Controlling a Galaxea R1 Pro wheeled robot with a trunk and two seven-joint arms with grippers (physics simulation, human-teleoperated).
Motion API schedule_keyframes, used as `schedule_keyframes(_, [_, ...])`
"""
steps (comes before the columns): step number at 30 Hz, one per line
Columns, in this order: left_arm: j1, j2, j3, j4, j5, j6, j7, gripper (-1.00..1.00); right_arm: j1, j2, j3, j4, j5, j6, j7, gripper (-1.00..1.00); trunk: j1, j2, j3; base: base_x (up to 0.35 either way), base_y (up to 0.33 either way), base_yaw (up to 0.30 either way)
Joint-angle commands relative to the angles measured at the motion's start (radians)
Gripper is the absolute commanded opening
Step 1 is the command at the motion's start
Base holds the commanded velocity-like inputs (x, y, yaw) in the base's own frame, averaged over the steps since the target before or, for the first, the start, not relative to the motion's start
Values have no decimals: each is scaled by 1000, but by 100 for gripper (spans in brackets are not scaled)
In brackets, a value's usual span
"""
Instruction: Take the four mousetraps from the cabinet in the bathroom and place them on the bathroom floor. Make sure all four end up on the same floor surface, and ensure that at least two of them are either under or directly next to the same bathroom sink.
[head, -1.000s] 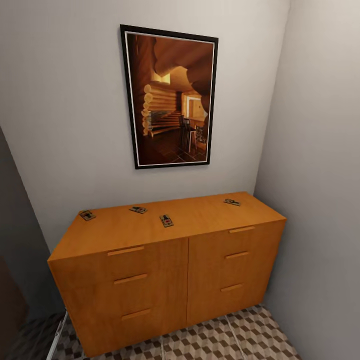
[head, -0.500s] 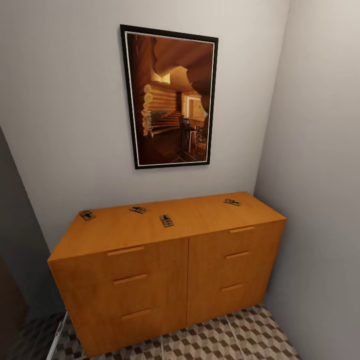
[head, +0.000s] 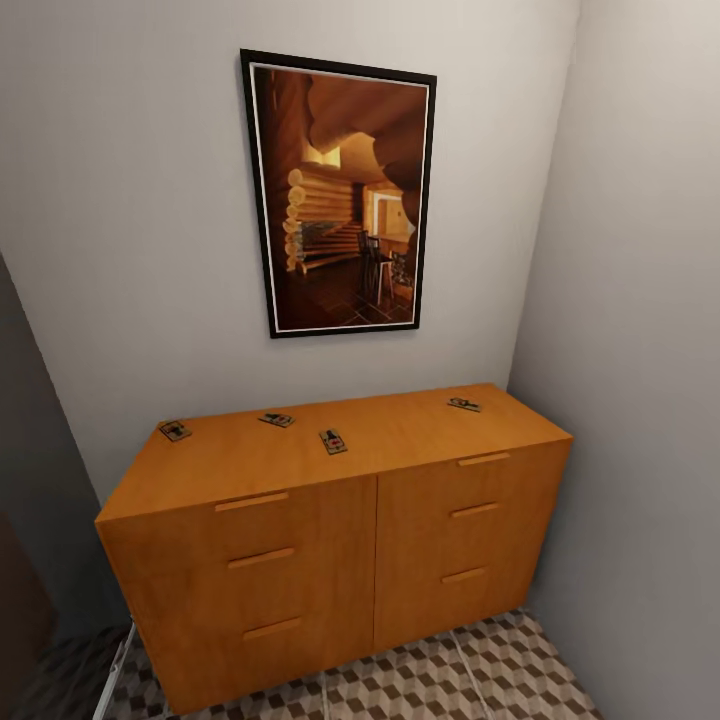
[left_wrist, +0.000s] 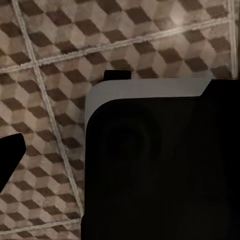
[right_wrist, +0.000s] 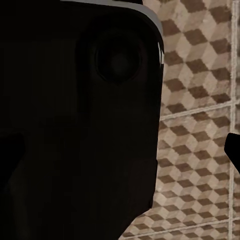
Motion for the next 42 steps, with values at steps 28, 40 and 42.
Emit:
schedule_keyframes(28, [0,18,-3,-797,-5,383,3,100,0,-81,-63,-880,-16,471,4,100,0,0,-1,0,0,0])
schedule_keyframes(40, [0,12,-16,-1096,1,605,-3,100,0,-86,-150,-1259,-13,773,6,100,0,0,-1,0,0,0])
schedule_keyframes(42, [0,9,-18,-1132,1,636,-3,100,0,-86,-163,-1318,-11,821,6,100,0,0,-1,0,0,0])
